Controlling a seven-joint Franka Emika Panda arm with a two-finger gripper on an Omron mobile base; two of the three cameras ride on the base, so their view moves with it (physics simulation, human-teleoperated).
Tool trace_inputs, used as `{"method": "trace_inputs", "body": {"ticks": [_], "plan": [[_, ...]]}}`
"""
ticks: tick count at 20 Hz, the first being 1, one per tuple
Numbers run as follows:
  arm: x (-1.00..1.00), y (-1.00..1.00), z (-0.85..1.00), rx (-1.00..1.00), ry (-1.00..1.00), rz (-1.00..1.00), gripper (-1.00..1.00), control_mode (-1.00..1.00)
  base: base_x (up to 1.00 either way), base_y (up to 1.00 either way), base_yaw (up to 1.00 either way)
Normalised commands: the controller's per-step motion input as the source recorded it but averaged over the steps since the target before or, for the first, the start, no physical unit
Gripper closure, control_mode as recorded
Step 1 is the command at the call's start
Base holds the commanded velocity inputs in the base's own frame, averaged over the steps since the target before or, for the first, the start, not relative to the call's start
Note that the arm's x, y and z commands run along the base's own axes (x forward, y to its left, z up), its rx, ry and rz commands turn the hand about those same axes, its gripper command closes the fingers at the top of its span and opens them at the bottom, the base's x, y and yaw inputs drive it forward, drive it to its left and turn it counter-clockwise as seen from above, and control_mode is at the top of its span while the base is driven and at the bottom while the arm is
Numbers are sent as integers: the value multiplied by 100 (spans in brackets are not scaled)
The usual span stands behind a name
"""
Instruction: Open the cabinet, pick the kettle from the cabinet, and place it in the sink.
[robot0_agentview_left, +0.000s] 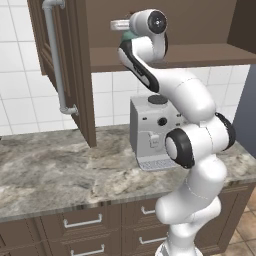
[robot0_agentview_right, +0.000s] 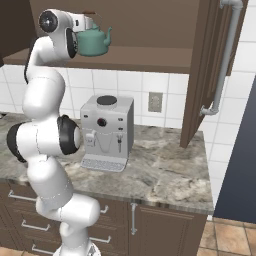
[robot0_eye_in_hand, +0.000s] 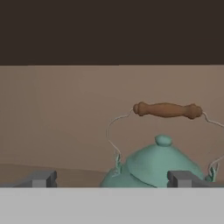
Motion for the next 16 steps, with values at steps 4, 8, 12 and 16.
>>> {"method": "trace_inputs", "body": {"ticks": [4,8,12,16], "plan": [[19,10,10,0,4,0,-100,-100,0,0,0],[18,2,12,0,7,0,-100,-100,0,0,0],[18,0,13,0,6,0,-100,-100,0,0,0],[23,1,7,0,5,0,-100,-100,0,0,0]]}}
